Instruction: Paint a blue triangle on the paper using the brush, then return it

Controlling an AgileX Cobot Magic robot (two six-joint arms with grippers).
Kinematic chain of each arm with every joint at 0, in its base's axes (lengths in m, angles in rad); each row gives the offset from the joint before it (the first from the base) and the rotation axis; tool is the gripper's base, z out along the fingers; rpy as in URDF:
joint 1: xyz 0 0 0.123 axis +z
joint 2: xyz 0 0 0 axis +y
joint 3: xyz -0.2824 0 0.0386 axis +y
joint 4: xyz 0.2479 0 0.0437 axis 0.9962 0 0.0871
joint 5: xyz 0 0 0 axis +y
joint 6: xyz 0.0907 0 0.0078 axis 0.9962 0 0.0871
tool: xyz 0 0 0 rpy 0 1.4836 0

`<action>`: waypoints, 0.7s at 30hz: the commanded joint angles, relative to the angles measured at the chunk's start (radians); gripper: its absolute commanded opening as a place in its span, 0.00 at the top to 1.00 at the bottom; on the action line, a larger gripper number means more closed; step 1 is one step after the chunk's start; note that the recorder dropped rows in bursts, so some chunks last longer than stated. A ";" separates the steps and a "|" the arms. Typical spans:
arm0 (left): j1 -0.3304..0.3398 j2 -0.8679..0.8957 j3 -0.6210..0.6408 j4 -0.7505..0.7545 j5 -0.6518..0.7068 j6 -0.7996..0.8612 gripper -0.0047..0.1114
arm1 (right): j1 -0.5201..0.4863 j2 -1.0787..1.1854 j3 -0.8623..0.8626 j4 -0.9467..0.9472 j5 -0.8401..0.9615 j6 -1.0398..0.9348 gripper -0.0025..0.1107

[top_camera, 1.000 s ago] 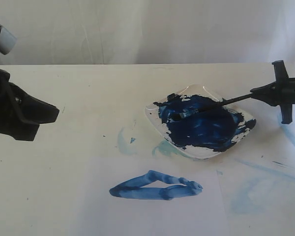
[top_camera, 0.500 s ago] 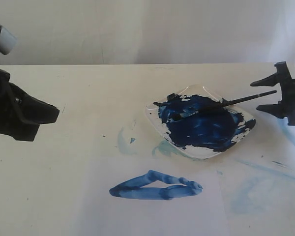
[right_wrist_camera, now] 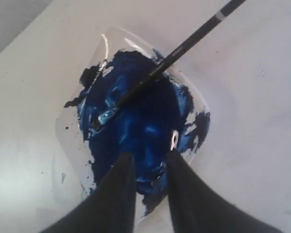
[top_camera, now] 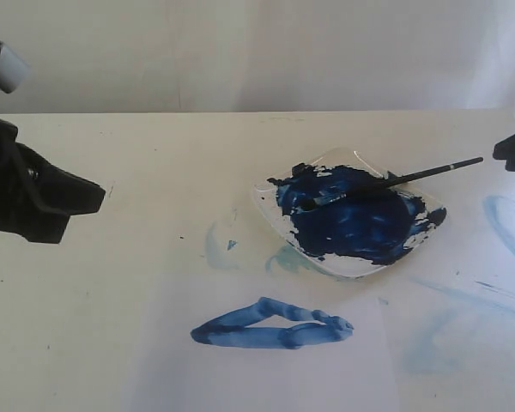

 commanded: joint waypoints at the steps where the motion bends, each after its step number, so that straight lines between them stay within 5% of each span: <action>1: -0.005 -0.006 0.007 -0.034 0.012 -0.006 0.96 | -0.002 -0.284 0.218 0.116 -0.068 -0.112 0.93; 8: -0.005 -0.006 0.007 -0.040 0.012 -0.006 0.96 | 0.011 -0.753 0.418 0.236 0.032 -0.318 0.98; 14: -0.005 -0.006 0.007 -0.040 0.012 -0.004 0.96 | 0.132 -1.037 0.457 0.148 0.156 -0.372 0.98; 21: -0.005 -0.006 0.007 -0.037 0.002 -0.004 0.96 | 0.195 -1.193 0.457 -0.045 0.011 -0.246 0.98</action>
